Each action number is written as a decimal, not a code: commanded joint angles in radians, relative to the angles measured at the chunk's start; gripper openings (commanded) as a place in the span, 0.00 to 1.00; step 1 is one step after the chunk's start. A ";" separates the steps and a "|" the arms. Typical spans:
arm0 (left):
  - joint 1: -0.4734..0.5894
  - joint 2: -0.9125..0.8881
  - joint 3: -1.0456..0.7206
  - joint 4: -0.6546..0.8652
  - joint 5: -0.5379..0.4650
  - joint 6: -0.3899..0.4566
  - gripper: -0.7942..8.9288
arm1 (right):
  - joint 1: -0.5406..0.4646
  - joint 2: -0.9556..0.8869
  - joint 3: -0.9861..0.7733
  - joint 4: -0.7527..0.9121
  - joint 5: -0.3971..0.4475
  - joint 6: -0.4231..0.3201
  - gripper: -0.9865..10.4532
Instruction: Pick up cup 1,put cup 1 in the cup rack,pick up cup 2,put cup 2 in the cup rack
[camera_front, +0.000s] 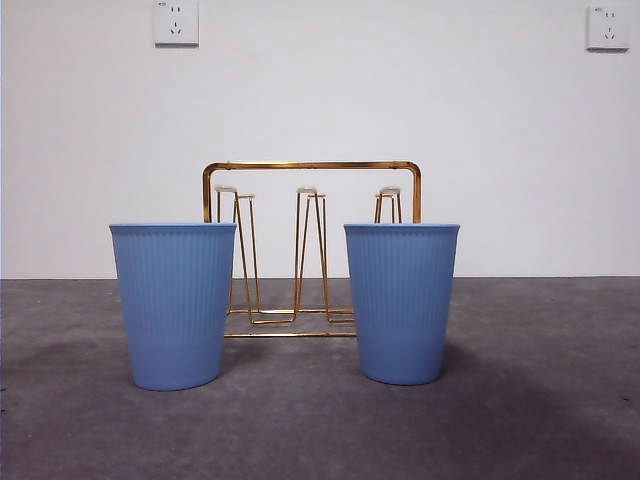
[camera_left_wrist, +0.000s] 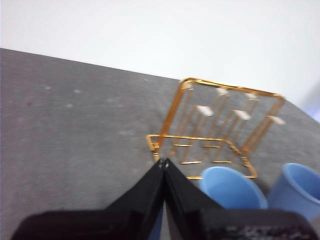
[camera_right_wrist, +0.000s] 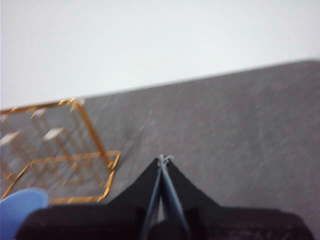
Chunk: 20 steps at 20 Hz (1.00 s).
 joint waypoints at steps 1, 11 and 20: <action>0.003 0.047 0.077 -0.036 0.051 -0.008 0.08 | 0.000 0.080 0.102 -0.074 -0.060 -0.025 0.08; 0.003 0.273 0.387 -0.319 0.267 0.116 0.08 | 0.000 0.388 0.510 -0.496 -0.281 -0.200 0.08; -0.050 0.401 0.584 -0.455 0.353 0.194 0.08 | 0.001 0.535 0.756 -0.750 -0.377 -0.285 0.08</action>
